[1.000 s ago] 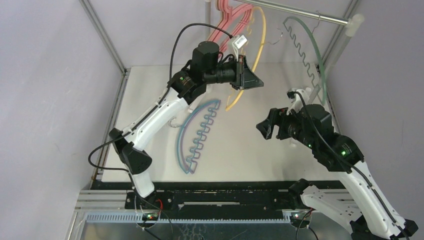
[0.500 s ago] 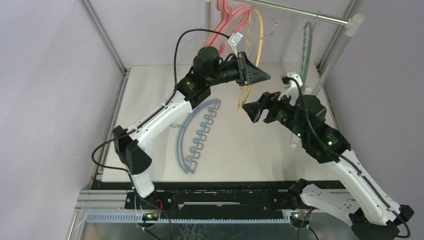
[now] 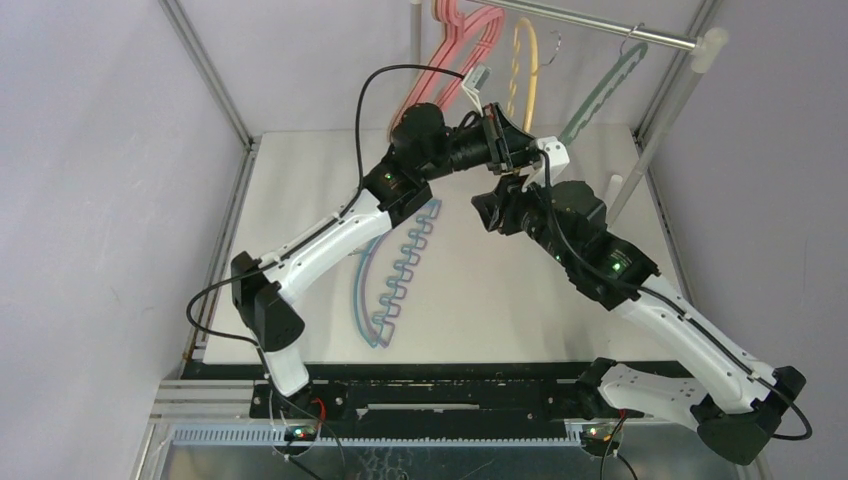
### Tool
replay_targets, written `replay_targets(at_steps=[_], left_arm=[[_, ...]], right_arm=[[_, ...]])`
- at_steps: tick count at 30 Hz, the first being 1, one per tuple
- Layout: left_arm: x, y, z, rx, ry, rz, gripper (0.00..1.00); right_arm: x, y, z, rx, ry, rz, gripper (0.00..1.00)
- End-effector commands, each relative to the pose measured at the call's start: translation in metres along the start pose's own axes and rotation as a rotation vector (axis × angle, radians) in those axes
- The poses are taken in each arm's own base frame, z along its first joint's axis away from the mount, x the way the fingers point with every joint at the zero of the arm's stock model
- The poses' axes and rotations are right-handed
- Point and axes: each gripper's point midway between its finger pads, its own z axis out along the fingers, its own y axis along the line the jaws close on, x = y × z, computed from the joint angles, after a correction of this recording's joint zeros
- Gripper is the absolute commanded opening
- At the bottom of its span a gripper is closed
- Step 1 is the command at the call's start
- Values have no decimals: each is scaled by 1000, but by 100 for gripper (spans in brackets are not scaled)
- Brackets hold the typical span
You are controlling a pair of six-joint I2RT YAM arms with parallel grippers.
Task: Organize the hangers
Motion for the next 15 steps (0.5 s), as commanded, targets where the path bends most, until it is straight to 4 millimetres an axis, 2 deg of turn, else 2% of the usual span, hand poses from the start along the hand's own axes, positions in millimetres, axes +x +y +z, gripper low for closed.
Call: replay_targets(at_steps=[1,2,3,4,6,11,12,15], left_arm=[[-11,-34,-11,86,-64,34,0],[-10,-32,-13,80,-65,32,0],[-9,-32,-15,74,-67,35,0],[-9,-31,-16,68,-66,39,0],[-7,-31,-20,54,-60,56,2],[-17,-41,-31,23,-60,145,21],[-22,-46,-33,24,-65,156,28],[-35,-67,-40,48,-81,184,74]], right_arm=[[-17,-13,8,93,-91,-7,47],[-16,-16,9,110,-96,-5,31],[-16,-20,8,128,-105,-2,11],[-13,-24,8,149,-109,3,0],[-13,-32,4,179,-129,6,0],[-10,-43,-4,220,-128,2,0],[-9,-44,-4,221,-129,-2,0],[-6,-45,-6,221,-124,-8,0]])
